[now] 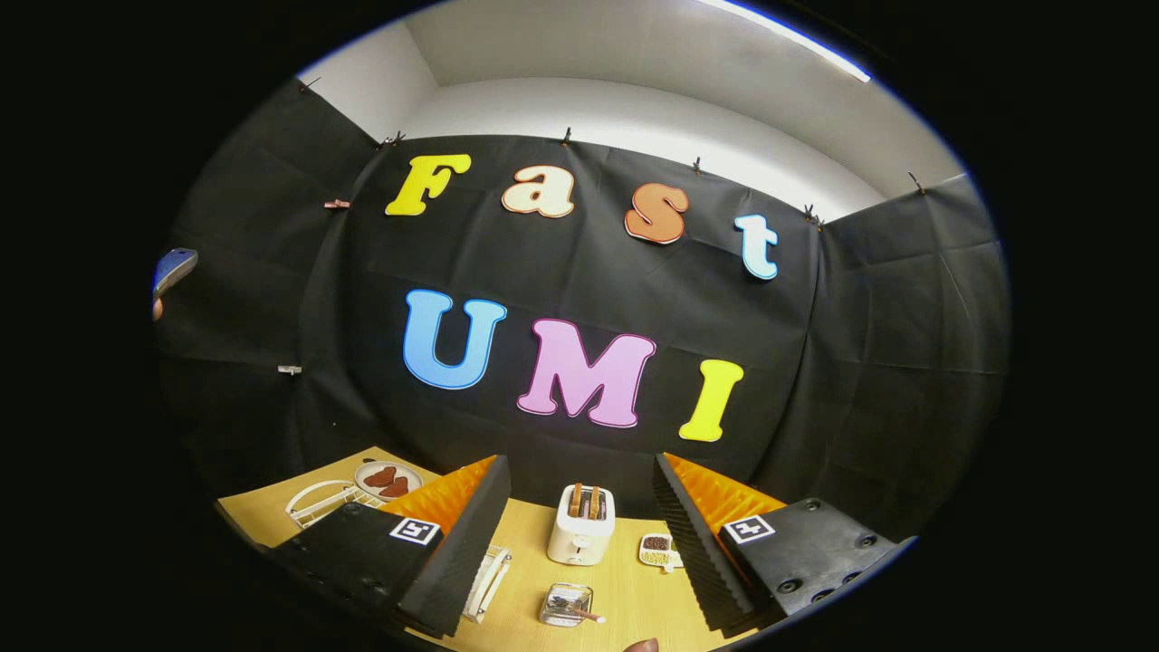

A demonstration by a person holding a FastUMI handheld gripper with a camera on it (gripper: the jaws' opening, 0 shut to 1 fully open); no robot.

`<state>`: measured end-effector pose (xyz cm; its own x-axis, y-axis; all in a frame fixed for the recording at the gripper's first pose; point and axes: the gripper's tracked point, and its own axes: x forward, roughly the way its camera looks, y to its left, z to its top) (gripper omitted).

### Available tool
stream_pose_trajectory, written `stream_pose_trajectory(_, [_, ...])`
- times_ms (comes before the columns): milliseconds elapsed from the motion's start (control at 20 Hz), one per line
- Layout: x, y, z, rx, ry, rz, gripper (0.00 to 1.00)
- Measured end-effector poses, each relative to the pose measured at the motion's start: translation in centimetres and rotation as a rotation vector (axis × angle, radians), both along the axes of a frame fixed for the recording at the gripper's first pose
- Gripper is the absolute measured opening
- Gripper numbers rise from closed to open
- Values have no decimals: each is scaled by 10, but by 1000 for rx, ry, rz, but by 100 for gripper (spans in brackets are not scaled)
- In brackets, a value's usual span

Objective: Take the plate from the dish rack, then take the spoon from the basket and place it into the plate.

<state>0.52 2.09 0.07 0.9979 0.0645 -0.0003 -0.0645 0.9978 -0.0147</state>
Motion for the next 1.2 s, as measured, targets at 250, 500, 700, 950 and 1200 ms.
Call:
stream_pose_trajectory(250, [5, 16, -11, 4, 44, 41, 97])
stream_pose_trajectory(500, [23, 51, -32, 10, 157, 123, 97])
stream_pose_trajectory(700, [49, 85, -65, -24, 280, 188, 97])
stream_pose_trajectory(950, [68, 141, -136, 89, 536, 275, 98])
stream_pose_trajectory(1200, [90, 173, -198, 120, 704, 255, 98])
